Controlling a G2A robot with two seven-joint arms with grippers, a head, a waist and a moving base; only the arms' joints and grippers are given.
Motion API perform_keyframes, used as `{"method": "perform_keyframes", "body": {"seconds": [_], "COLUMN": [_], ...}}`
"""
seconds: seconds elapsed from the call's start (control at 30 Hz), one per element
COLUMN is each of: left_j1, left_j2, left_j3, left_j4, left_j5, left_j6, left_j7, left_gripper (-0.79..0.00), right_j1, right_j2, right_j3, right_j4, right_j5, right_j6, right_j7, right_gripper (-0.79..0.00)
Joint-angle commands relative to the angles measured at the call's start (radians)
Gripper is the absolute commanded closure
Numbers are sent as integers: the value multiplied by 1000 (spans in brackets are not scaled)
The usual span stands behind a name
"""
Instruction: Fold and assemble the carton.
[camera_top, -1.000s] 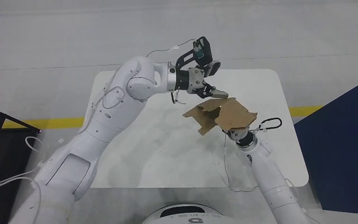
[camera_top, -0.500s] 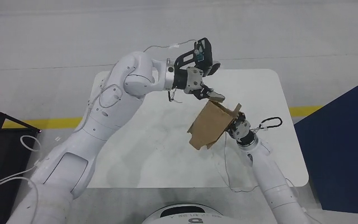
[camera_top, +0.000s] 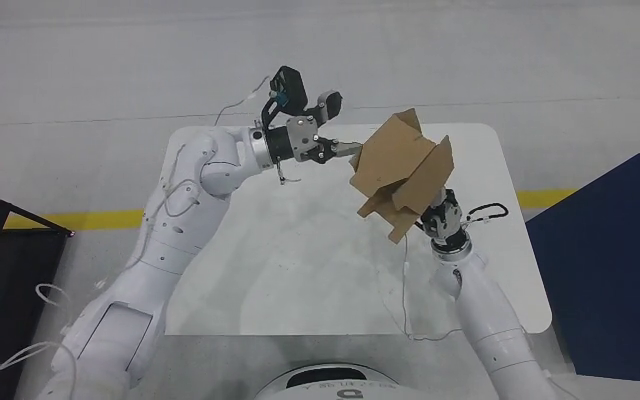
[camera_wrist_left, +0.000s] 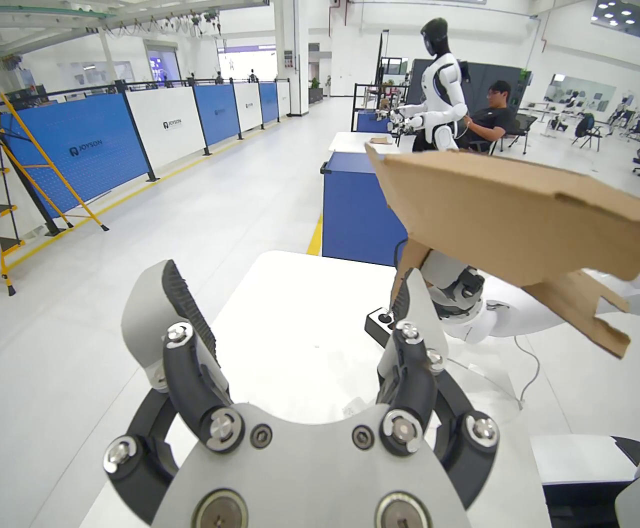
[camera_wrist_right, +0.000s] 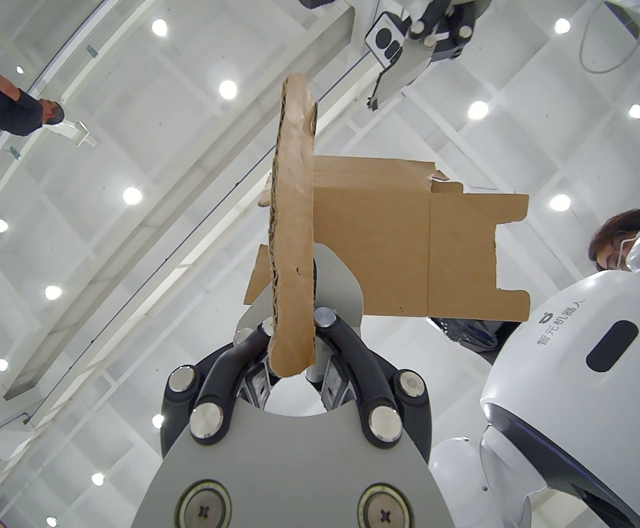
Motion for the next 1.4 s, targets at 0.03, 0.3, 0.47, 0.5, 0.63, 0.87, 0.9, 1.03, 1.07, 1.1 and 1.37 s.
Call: {"method": "perform_keyframes", "body": {"seconds": [0.03, 0.3, 0.47, 0.5, 0.63, 0.87, 0.9, 1.03, 1.07, 1.1, 1.37], "left_j1": [9, 11, 5, 4, -12, -29, -29, -24, -23, -22, -64], "left_j2": [-7, -22, -23, -23, -16, 17, 21, 33, 33, 33, 4], "left_j3": [14, 48, 74, 74, 72, 49, 44, 37, 38, 42, 118], "left_j4": [-5, -79, -102, -107, -136, -170, -167, -147, -140, -134, -99], "left_j5": [43, 224, 348, 372, 518, 860, 888, 943, 941, 934, 842], "left_j6": [24, 36, -31, -33, -58, -63, -52, -29, -22, -15, 17], "left_j7": [71, 300, 367, 383, 438, 625, 662, 769, 780, 789, 681], "left_gripper": [-785, -785, -785, -785, -785, -785, -785, -785, -785, -785, -785], "right_j1": [7, 14, 15, 15, 16, 17, 17, 16, 16, 15, 22], "right_j2": [1, 1, 0, 0, 0, -1, -1, -2, -2, -3, -7], "right_j3": [-12, -27, -26, -25, -24, -22, -22, -22, -22, -22, -35], "right_j4": [-7, 6, 20, 22, 30, 34, 33, 33, 32, 33, 34], "right_j5": [-11, -28, -16, -14, 1, 9, 11, 15, 16, 17, 13], "right_j6": [0, -6, -7, -6, -1, 12, 11, 10, 10, 9, -1], "right_j7": [0, 6, 7, 6, 0, -13, -13, -16, -17, -18, -35], "right_gripper": [0, 0, 0, 0, 0, 0, 0, 0, 0, 0, 0]}}
